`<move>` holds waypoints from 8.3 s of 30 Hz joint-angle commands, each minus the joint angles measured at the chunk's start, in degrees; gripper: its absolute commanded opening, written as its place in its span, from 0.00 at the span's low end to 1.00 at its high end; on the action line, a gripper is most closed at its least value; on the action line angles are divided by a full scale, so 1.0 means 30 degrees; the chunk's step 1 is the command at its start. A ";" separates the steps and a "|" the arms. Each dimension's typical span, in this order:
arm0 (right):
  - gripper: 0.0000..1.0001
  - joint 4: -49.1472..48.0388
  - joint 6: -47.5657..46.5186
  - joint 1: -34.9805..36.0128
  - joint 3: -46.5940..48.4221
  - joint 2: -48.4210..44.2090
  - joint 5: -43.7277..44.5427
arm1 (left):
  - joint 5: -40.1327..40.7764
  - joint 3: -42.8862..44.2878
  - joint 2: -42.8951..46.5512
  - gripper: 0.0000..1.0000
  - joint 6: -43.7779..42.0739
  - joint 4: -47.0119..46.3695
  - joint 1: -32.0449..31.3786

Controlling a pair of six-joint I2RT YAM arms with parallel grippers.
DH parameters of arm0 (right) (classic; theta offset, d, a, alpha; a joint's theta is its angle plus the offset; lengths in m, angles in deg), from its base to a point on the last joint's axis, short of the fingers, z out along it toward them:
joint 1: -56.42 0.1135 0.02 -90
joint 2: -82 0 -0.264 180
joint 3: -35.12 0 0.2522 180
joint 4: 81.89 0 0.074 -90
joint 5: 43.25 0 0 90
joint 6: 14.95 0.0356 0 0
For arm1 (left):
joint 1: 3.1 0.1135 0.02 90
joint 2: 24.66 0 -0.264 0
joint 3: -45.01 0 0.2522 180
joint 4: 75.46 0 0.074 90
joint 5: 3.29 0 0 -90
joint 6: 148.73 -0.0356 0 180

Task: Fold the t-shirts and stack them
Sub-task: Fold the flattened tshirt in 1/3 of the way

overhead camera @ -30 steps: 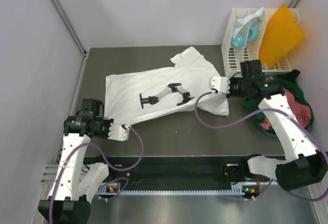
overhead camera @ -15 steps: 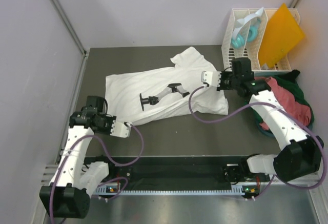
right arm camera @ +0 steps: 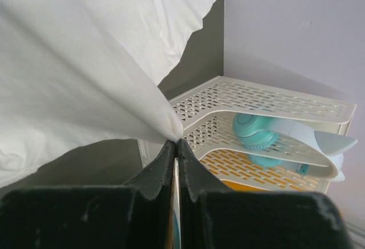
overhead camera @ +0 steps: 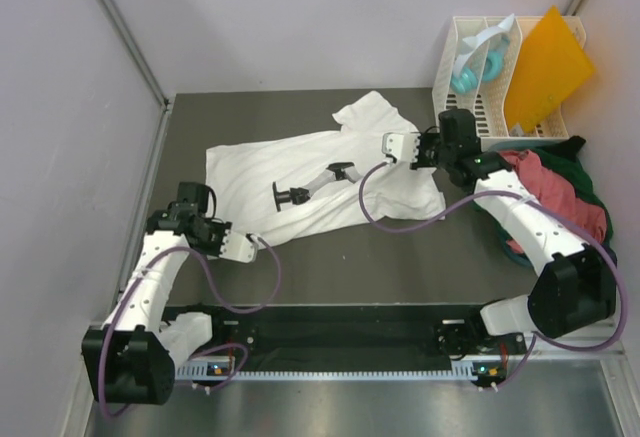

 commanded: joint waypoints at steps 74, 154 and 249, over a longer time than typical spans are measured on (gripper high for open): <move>0.01 -0.6197 0.0884 0.1502 0.1056 0.5400 0.1533 | 0.0919 -0.2255 -0.3891 0.00 0.1116 -1.0009 0.1026; 0.50 0.5228 -0.1108 0.0594 -0.1519 0.5753 -0.0723 | -0.1776 -0.6241 -0.3011 0.99 0.0560 -0.9833 0.1524; 0.45 0.9388 -0.0024 0.1121 0.3955 0.6306 -0.1105 | -0.7636 0.7205 -0.7260 0.99 0.4137 0.0325 0.4044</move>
